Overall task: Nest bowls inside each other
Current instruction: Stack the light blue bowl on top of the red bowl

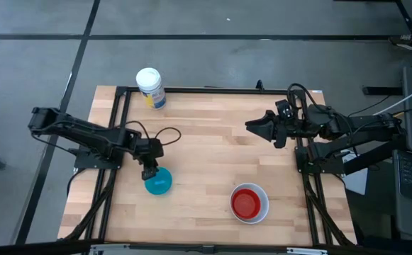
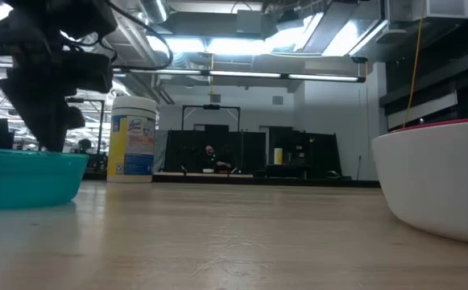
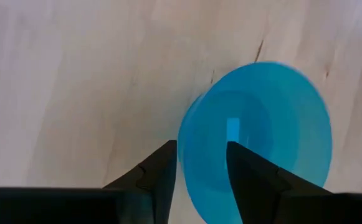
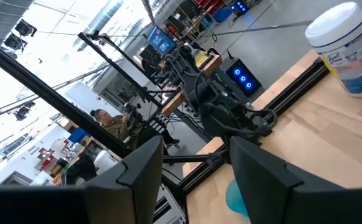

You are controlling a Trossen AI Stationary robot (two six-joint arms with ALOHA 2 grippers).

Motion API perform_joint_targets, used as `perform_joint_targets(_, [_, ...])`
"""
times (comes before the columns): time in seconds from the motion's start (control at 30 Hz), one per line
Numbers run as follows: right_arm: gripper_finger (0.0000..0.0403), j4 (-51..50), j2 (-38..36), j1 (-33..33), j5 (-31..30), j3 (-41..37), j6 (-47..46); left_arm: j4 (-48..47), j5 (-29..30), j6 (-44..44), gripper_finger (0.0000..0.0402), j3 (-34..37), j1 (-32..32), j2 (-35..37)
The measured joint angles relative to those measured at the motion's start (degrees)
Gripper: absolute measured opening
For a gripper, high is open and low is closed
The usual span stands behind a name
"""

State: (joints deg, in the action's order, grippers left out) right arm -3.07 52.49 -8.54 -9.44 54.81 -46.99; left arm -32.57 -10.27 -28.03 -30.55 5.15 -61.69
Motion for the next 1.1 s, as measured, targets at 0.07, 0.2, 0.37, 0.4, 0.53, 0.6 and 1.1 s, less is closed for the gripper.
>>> perform_joint_targets(0.07, [0.0190, 0.0, 0.0, 0.0, 0.0, 0.0, -0.5, 1.4, -0.3, 0.0, 0.0136, 0.6, 0.0, -1.4])
perform_joint_targets(0.2, [0.0191, -0.1, 0.0, 0.0, -0.1, 0.0, -1.5, 5.1, -0.3, 0.1, 0.0132, 1.5, 0.0, -5.9])
perform_joint_targets(0.37, [0.0184, -4.6, 0.0, 0.0, -0.2, 0.0, -2.1, 11.8, 2.3, 1.3, 0.0037, 1.6, -1.7, -11.6])
perform_joint_targets(0.4, [0.0178, -6.8, 0.0, 0.0, -0.2, 0.0, -2.5, 15.6, 1.7, 1.2, 0.0020, 1.6, -2.9, -12.1])
perform_joint_targets(0.53, [0.0144, -14.0, 0.0, 0.0, -0.2, 0.0, -3.2, 29.2, 3.3, 0.2, 0.0005, -1.0, -9.9, -12.3])
perform_joint_targets(0.6, [0.0125, -14.2, 0.0, 0.2, -0.2, 0.0, -2.0, 32.0, 7.0, 1.1, 0.0004, -4.9, -14.0, -12.3])
perform_joint_targets(1.1, [0.0111, -27.4, 1.0, 8.3, -10.5, 3.1, 2.2, 21.2, 33.3, 29.0, 0.0002, -48.1, -22.0, -33.6])
